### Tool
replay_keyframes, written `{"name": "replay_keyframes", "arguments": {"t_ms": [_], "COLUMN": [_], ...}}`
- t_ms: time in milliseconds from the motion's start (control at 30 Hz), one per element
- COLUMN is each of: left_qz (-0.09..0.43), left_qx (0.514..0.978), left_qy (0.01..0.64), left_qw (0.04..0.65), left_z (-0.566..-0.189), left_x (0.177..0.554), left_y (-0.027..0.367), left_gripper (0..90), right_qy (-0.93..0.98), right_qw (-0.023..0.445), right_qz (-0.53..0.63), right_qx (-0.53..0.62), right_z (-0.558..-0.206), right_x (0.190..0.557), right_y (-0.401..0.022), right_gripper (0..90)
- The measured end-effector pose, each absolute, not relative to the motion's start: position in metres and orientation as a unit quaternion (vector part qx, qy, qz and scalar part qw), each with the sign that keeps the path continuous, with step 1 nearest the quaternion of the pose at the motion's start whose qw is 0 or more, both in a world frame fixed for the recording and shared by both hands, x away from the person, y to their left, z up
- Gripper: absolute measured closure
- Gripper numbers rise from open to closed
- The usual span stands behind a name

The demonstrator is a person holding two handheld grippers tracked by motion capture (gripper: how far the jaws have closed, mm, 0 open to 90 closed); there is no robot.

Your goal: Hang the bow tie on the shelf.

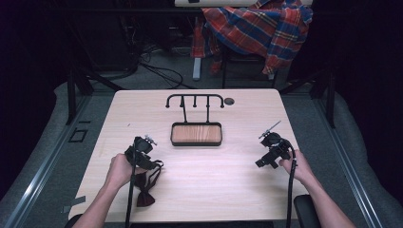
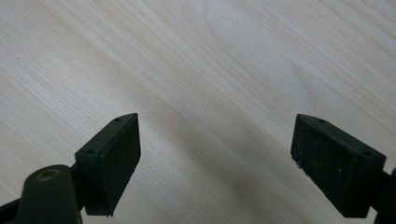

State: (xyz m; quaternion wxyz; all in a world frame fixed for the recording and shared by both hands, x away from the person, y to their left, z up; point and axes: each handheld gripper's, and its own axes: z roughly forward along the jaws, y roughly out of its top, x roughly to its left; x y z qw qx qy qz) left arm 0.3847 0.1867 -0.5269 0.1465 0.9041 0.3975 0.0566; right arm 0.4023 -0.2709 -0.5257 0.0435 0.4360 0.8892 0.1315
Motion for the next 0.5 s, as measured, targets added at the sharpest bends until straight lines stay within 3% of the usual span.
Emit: {"name": "replay_keyframes", "arguments": {"t_ms": [500], "left_qz": [0.063], "left_qx": [0.92], "left_qy": [0.372], "left_qw": [0.101], "left_z": [-0.5369], "left_x": [0.3835], "left_y": [0.1773], "left_gripper": [80.1], "right_qy": [0.891], "right_qw": [0.042], "right_qz": [0.126], "right_qx": [0.434], "right_z": [-0.5252], "right_x": [0.4023], "right_y": [-0.2712], "right_gripper": [15.8]}}
